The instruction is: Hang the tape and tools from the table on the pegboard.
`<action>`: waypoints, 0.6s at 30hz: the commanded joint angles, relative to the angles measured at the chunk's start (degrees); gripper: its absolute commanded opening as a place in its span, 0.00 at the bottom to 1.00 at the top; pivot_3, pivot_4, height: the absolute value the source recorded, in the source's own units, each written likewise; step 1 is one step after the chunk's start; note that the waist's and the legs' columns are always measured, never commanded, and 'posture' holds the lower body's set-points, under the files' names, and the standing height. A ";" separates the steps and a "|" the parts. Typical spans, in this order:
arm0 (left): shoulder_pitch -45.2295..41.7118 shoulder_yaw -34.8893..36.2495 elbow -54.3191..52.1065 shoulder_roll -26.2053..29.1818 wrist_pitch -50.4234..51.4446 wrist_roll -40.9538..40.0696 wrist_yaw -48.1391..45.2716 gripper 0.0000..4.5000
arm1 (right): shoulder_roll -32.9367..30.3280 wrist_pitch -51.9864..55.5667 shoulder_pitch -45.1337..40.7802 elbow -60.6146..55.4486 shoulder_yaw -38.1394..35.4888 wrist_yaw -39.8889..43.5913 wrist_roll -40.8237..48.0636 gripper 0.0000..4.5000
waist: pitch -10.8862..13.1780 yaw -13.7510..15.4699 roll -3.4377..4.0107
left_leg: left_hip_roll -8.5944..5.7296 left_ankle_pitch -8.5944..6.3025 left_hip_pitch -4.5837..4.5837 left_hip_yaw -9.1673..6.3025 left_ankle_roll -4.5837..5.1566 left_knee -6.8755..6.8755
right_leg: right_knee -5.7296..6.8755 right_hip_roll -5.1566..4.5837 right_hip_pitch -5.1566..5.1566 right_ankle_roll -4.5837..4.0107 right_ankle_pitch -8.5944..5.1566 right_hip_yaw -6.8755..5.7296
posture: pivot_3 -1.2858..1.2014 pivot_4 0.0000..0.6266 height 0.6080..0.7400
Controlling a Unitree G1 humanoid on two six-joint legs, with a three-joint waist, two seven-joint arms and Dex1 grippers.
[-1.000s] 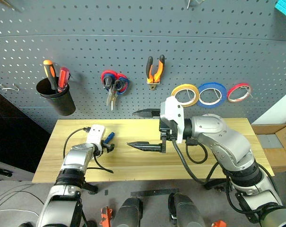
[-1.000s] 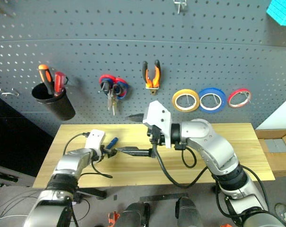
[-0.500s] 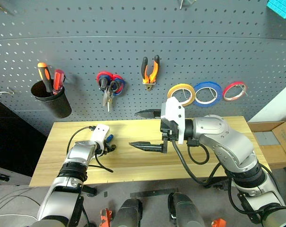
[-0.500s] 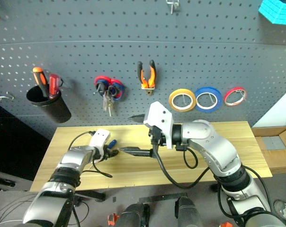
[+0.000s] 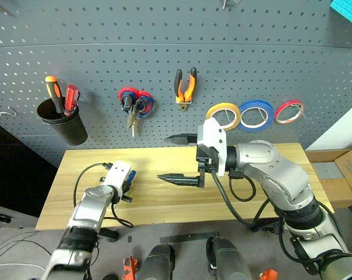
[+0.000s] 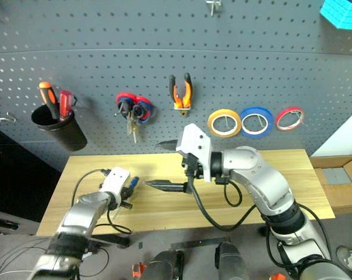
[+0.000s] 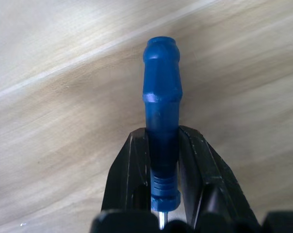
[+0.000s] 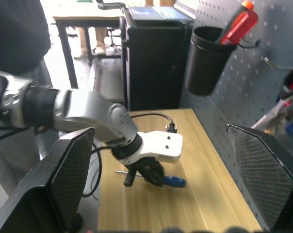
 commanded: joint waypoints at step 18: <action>-14.20 25.67 -26.74 -0.90 -21.29 -14.01 10.42 0.10 | 4.44 -5.98 -5.78 4.74 -1.46 6.67 1.82 1.00 | -0.06 2.80 -0.07 | -0.04 0.03 0.04 0.04 -0.04 -0.01 | -0.07 0.27 0.08 0.01 0.00 -0.17 | 0.55 0.26 1.00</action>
